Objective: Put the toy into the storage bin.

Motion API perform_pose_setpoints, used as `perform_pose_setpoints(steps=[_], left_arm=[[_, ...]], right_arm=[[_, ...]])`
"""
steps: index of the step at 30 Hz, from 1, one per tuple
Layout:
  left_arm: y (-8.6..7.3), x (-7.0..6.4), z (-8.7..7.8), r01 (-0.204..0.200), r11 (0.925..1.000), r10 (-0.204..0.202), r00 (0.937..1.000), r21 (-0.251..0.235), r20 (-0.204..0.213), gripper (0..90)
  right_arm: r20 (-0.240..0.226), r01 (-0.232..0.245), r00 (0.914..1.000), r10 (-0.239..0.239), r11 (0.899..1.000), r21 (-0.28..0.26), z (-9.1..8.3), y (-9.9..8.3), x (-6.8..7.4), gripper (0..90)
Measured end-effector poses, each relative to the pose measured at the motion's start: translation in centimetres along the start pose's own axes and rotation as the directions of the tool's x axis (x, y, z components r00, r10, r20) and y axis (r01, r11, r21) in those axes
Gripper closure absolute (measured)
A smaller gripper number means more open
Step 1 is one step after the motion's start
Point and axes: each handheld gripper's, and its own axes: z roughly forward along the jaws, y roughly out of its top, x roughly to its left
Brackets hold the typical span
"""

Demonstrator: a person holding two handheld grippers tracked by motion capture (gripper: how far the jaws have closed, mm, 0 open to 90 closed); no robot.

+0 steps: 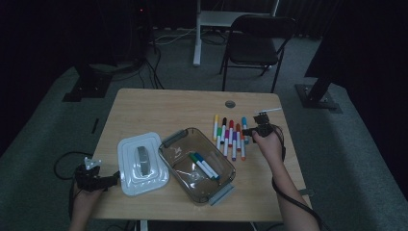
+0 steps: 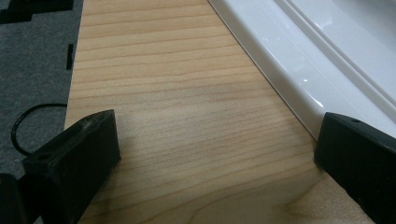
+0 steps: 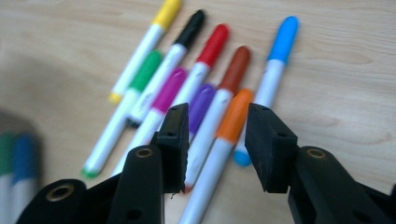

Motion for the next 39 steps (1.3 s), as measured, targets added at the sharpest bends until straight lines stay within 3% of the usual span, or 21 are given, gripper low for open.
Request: perform_pose_setpoints(steps=[6,11,19,29,39], left_arm=[[0.0,0.0,0.0,0.0,1.0,0.0,1.0,0.0,0.0,0.6],[0.0,0.0,0.0,0.0,1.0,0.0,1.0,0.0,0.0,0.6],[0.0,0.0,0.0,0.0,1.0,0.0,1.0,0.0,0.0,0.6],[0.0,0.0,0.0,0.001,1.0,-0.001,1.0,0.0,0.0,0.6],[0.0,0.0,0.0,0.0,1.0,0.0,1.0,0.0,0.0,0.6]], right_arm=[[0.069,-0.062,0.9957,0.062,0.998,0.002,2.1,1.1,-1.6,60.7],[0.121,-0.083,0.9894,0.08,0.996,0.015,3.8,2.1,-2.4,62.3],[0.136,-0.111,0.9855,0.101,0.992,0.064,6.1,2.3,-3.0,63.9],[0.178,-0.137,0.9765,0.121,0.988,0.077,6.0,2.1,-4.5,66.5],[0.206,-0.145,0.9706,0.125,0.986,0.086,6.2,2.4,-5.0,70.0]])
